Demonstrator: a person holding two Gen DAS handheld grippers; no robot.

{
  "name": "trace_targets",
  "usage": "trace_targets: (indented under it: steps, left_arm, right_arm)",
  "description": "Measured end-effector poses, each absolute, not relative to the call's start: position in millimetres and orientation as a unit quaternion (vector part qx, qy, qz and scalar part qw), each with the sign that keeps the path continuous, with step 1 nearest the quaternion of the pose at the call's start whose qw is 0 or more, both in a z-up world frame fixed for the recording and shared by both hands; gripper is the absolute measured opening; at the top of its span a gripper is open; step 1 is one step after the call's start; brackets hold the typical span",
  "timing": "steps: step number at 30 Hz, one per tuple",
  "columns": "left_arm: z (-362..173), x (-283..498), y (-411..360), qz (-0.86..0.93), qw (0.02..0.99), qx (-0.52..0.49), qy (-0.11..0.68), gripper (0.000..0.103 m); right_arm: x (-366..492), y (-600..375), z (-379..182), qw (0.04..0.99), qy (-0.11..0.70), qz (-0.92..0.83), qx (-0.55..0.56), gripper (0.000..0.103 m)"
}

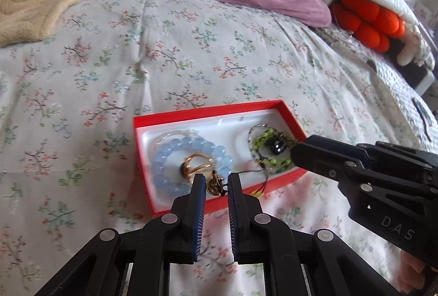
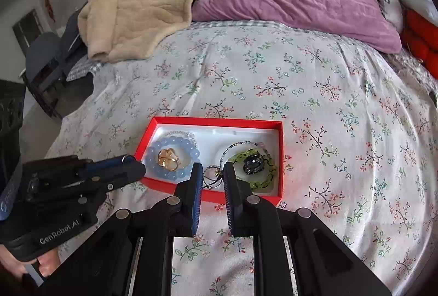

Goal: Organize jewelry
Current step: 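Open the left tool over the red box while the right tool releases the ring inside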

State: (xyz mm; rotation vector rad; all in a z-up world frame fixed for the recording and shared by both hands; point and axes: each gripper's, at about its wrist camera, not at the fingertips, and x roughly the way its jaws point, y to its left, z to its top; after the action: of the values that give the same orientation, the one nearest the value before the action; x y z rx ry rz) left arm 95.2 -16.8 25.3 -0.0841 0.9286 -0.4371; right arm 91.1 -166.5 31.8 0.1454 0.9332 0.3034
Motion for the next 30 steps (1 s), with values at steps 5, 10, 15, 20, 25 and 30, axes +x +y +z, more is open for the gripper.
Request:
trace_targets:
  steps: [5,10,15,20,25,30]
  left_arm:
    - [17,108,-38,-0.212,0.866,-0.050,0.449,0.010]
    - [11,121,-52,-0.212,0.869,-0.042,0.445,0.011]
    - [4,130,-53,-0.223,0.858,-0.065,0.459,0.016]
    - [11,125,-47,-0.215,0.862,-0.060,0.455,0.036]
    - [20,116,-32,-0.196,0.869,-0.040,0.452,0.047]
    - [20,110,-13,-0.181,0.871,-0.030,0.455,0.050]
  right_arm:
    - [105,-182,22,0.873,0.454,0.137,0.119,0.017]
    - [117,-193,11,0.866,0.460,0.125,0.153,0.017]
    - [123,-201,7,0.863,0.460,0.122,0.171,0.017]
    - [128,-202,7,0.861,0.458,0.124,0.181,0.017]
    - [137,-190,2,0.857,0.462,0.134,0.186,0.017]
    - [144,-172,-4,0.853,0.471,0.140,0.173,0.017]
